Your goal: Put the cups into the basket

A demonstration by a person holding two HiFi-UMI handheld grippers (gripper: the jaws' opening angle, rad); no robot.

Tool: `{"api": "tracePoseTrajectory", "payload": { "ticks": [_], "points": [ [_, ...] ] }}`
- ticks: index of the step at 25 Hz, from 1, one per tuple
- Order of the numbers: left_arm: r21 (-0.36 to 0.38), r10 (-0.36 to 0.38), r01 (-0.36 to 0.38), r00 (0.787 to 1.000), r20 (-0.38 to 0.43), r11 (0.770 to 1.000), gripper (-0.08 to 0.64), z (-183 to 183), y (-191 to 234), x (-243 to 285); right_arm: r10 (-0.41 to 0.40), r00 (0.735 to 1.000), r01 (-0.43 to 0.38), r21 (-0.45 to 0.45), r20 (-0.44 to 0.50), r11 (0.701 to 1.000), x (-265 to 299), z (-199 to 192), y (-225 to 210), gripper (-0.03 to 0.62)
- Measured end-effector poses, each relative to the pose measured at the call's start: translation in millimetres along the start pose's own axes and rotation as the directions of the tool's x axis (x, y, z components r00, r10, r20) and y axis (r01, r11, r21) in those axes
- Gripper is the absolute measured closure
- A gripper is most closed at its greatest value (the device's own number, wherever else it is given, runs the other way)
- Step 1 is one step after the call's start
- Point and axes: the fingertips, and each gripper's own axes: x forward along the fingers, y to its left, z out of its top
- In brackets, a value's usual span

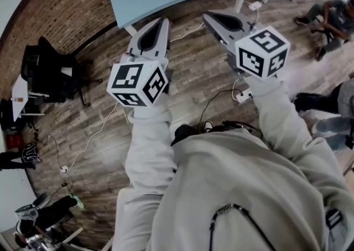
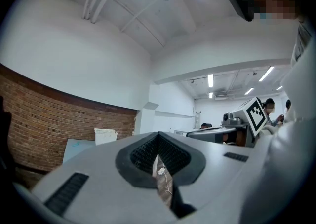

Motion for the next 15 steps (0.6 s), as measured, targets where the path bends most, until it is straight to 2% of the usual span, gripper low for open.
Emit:
{"api": "tracePoseTrajectory", "payload": {
  "ticks": [4, 9, 12, 15],
  "points": [
    [0.005, 0.031, -0.031, 0.999, -0.009, 1.0, 0.565, -3, 24, 10, 0.013, 1.0, -0.014, 0.032, 0.007, 0.999, 18, -4, -21, 0.591],
    [0.025, 0.043, -0.043, 0.999, 0.005, 0.999, 0.565, -7, 57, 21, 0.052, 0.999, -0.053, 0.033, 0.013, 0.998, 58, -13, -20, 0.591],
    [0.001, 0.031, -0.031, 0.999, 0.012, 1.0, 0.565, -12, 89, 43, 0.062, 0.998, -0.062, 0.009, -0.003, 0.998, 92, -16, -24, 0.591],
    [-0.023, 0.013, -0.013, 1.0, 0.024, 1.0, 0.565, -10, 125, 82, 0.049, 0.999, -0.049, 0.001, -0.018, 0.999, 130, -13, -47, 0.591]
  ]
}}
